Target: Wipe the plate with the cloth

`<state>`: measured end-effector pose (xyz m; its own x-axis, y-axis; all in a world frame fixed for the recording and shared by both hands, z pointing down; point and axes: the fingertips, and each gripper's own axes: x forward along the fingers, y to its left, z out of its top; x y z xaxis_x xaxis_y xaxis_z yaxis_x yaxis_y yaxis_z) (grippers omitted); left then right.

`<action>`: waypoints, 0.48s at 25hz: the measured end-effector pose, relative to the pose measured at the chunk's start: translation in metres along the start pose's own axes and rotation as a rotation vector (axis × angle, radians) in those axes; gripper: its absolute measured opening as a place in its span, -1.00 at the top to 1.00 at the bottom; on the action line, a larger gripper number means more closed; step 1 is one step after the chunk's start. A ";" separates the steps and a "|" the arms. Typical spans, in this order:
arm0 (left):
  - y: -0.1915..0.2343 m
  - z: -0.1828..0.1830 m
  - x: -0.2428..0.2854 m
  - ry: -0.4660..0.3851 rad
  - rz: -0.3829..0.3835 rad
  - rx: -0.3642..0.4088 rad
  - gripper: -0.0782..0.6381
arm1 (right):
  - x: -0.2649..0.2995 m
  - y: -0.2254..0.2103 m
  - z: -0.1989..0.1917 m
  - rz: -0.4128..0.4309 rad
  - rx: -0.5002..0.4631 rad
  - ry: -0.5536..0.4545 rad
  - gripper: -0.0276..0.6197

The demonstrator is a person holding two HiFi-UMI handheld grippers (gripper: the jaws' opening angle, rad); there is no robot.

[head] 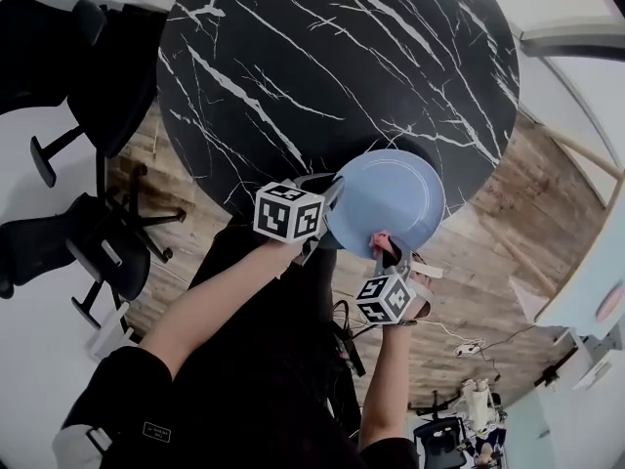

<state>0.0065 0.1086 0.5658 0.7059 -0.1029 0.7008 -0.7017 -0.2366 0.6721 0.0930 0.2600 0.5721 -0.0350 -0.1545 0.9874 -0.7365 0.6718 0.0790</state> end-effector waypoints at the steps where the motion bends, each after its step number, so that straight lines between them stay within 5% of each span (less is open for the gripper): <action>1: 0.000 0.000 0.000 -0.001 -0.004 -0.005 0.70 | 0.000 0.003 0.003 0.009 -0.002 -0.007 0.88; 12: 0.001 -0.002 -0.002 -0.001 -0.012 -0.004 0.70 | 0.005 0.031 0.048 0.067 -0.082 -0.093 0.88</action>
<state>0.0042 0.1101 0.5659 0.7146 -0.1009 0.6922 -0.6933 -0.2337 0.6817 0.0378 0.2451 0.5728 -0.1479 -0.1715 0.9740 -0.6728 0.7393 0.0280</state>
